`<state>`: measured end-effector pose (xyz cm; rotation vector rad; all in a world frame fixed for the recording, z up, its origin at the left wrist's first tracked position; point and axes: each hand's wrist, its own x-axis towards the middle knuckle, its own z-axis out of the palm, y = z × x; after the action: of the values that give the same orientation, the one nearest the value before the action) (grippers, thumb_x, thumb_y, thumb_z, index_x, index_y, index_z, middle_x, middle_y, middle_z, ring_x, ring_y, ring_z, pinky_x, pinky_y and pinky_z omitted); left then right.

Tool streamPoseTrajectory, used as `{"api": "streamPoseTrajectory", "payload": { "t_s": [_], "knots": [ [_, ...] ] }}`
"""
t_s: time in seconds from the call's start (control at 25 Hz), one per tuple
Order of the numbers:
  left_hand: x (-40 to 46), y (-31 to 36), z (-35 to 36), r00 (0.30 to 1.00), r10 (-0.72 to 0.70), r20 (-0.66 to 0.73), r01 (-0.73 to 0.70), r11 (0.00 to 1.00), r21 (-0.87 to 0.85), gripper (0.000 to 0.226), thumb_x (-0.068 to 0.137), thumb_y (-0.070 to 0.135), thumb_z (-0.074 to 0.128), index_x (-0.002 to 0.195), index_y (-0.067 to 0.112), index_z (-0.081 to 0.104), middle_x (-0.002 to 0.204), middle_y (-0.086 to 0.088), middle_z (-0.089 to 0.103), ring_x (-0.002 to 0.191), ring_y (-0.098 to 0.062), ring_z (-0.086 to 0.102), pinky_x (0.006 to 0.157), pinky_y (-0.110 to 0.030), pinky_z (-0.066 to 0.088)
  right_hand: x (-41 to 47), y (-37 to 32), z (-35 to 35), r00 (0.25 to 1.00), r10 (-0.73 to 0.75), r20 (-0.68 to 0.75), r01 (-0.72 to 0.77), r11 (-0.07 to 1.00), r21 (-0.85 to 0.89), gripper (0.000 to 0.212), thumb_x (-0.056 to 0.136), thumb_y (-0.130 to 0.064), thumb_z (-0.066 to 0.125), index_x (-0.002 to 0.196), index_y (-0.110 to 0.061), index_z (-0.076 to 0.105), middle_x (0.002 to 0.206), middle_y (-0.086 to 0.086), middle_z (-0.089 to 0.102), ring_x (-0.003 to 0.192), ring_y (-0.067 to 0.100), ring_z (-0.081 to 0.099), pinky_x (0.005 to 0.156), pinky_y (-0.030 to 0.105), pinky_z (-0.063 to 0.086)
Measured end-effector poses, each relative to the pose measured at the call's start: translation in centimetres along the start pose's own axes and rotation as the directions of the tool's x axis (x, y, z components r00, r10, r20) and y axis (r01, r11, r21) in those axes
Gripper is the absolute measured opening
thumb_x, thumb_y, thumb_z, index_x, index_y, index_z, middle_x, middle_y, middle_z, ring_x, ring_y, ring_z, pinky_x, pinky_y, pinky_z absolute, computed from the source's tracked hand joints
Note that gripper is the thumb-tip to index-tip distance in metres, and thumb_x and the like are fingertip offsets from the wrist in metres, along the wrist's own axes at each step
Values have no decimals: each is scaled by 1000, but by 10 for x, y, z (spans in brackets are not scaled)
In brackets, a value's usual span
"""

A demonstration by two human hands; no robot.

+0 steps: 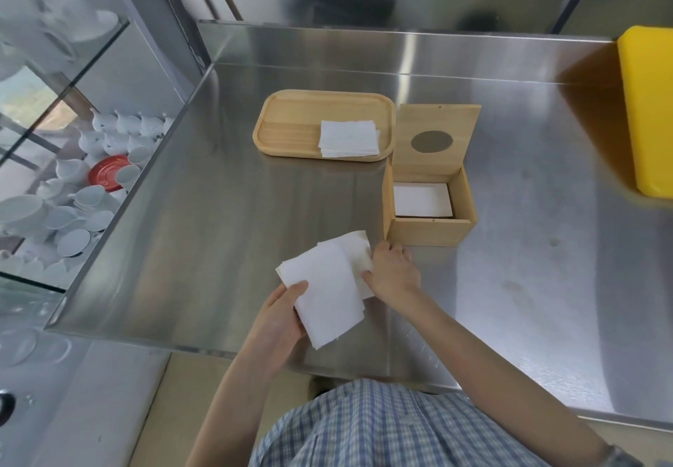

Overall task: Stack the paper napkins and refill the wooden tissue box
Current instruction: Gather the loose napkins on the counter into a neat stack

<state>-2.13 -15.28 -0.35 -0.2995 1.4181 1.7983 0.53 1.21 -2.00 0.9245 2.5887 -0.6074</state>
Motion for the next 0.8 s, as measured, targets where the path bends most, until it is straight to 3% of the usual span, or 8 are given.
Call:
{"api": "streamPoseTrajectory", "payload": {
  "t_s": [0.2, 0.36, 0.56, 0.68, 0.8],
  "knots": [
    [2, 5, -2, 1000, 3, 26, -2, 1000, -17, 26, 94, 15, 43, 117, 8, 54, 109, -9, 67, 97, -26, 64, 74, -40, 55, 3, 3, -1, 999, -12, 46, 6, 992, 125, 37, 88, -16, 54, 121, -3, 43, 124, 16, 57, 117, 33, 52, 91, 41, 47],
    [4, 5, -1, 999, -13, 31, 13, 1000, -16, 28, 94, 15, 43, 119, 6, 53, 110, -11, 66, 93, -25, 65, 61, -32, 60, -4, 12, -10, 995, -77, 63, 49, 931, 361, 29, 91, -17, 49, 114, 0, 54, 117, 15, 60, 108, 30, 57, 91, 41, 50],
    [10, 0, 7, 997, -40, 61, 39, 999, 20, 25, 94, 15, 43, 113, 8, 58, 107, -8, 69, 86, -18, 69, 60, -29, 59, -21, 31, -38, 995, -98, 2, 87, 892, 444, 21, 94, -19, 46, 91, 1, 51, 85, 12, 54, 82, 23, 49, 68, 31, 37],
    [14, -1, 13, 995, -50, 88, 48, 998, 31, 24, 94, 15, 43, 112, 9, 58, 103, -5, 70, 86, -16, 69, 68, -30, 55, -34, 37, -55, 991, -131, -38, 132, 856, 499, 27, 94, -20, 47, 97, 5, 53, 90, 23, 57, 78, 22, 47, 68, 29, 37],
    [18, -2, 21, 991, -64, 113, 60, 997, 41, 23, 94, 14, 43, 110, 9, 59, 100, -4, 70, 84, -14, 69, 70, -30, 54, -53, 35, -79, 972, -230, -50, 203, 709, 675, 12, 93, -14, 51, 91, -6, 60, 82, 3, 61, 75, 12, 54, 62, 11, 42]
  ]
}}
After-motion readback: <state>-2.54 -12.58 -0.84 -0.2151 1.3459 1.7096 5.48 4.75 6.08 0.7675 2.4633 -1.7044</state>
